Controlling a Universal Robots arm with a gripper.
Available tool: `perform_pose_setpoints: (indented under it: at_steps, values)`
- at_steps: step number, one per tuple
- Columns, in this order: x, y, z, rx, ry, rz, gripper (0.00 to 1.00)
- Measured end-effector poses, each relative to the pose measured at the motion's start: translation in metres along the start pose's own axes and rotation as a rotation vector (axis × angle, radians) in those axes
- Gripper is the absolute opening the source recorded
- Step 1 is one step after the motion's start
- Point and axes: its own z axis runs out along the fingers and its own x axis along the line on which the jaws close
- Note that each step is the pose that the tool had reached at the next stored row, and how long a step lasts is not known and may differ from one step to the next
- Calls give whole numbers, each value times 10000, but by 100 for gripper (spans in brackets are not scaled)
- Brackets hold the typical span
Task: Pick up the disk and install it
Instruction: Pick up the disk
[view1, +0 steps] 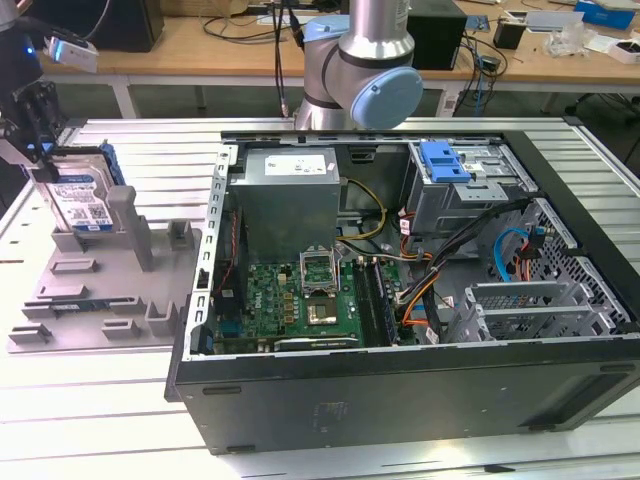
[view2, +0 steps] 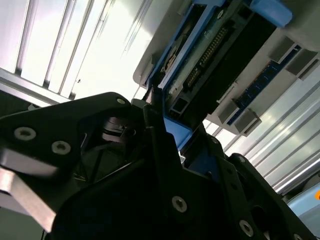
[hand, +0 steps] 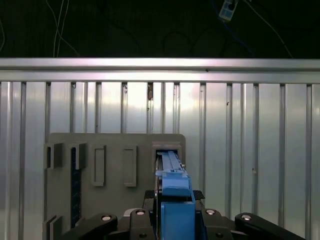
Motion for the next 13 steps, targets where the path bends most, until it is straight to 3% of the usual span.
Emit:
perform_pose_setpoints:
  at_steps: [1, 4, 13]
  values:
    - [6, 4, -141, 0, 0, 0, 37]
    - [16, 10, -374, 0, 0, 0, 37]
    - [31, 20, -717, 0, 1, 0, 37]
